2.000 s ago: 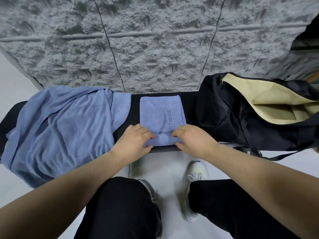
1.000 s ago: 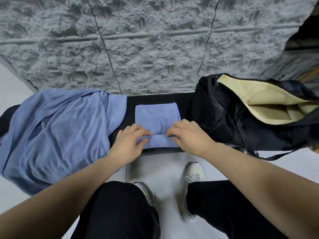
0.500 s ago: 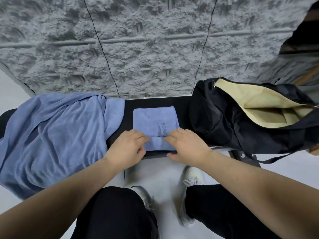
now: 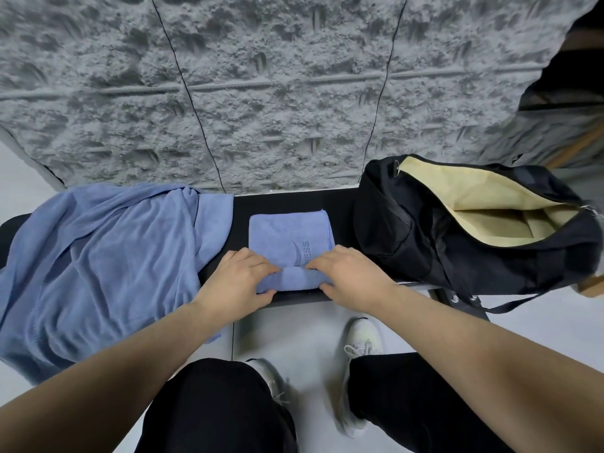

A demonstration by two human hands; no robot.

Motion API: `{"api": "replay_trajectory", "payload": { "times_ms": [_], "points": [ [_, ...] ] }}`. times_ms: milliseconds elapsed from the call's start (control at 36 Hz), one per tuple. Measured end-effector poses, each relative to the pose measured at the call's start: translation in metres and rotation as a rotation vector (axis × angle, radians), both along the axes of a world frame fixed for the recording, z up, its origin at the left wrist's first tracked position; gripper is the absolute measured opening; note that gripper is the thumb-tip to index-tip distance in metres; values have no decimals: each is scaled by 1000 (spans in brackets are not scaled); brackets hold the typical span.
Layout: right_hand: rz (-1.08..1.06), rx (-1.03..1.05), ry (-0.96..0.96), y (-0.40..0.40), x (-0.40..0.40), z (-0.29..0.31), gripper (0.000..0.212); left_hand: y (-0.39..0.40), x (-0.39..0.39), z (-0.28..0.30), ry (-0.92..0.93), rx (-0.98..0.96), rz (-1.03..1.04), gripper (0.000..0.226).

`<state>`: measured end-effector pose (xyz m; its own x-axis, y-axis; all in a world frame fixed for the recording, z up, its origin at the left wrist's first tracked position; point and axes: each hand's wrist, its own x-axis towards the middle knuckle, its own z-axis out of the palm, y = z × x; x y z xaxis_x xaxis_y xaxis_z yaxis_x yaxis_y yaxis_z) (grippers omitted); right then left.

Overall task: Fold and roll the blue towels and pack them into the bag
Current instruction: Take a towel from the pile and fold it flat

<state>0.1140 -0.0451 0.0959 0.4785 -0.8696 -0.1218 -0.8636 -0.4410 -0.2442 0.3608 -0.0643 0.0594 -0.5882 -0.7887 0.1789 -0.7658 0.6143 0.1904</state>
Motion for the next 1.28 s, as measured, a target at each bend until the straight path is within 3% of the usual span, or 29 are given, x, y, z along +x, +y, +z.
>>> {"api": "replay_trajectory", "payload": {
  "times_ms": [83,222,361,472,694,750,889,1056,1139,1278],
  "points": [
    [-18,7,-10,5,-1,2,40,5,-1,5,39,42,23,29],
    [-71,140,-37,9,-5,5,37,11,1,11,110,266,90,52],
    [-123,243,-90,5,-8,2,37,10,-2,15,132,355,103,27],
    [-123,215,-81,1,-7,-1,36,7,-1,13,198,369,95,33],
    [-66,42,86,-3,-8,-6,44,5,0,4,251,276,192,31],
    [-60,43,61,-3,-10,-7,46,4,1,2,281,294,201,22],
    [-59,-44,-55,-7,-9,-7,34,2,-2,4,323,249,167,27],
    [-2,-49,-49,-12,-6,-7,35,1,-7,0,363,76,139,10],
    [-4,-83,-65,-11,-6,-8,36,0,-8,0,288,-78,54,25],
    [-7,-63,-16,-10,-4,-9,50,0,-9,3,240,-95,15,32]
  ]
}}
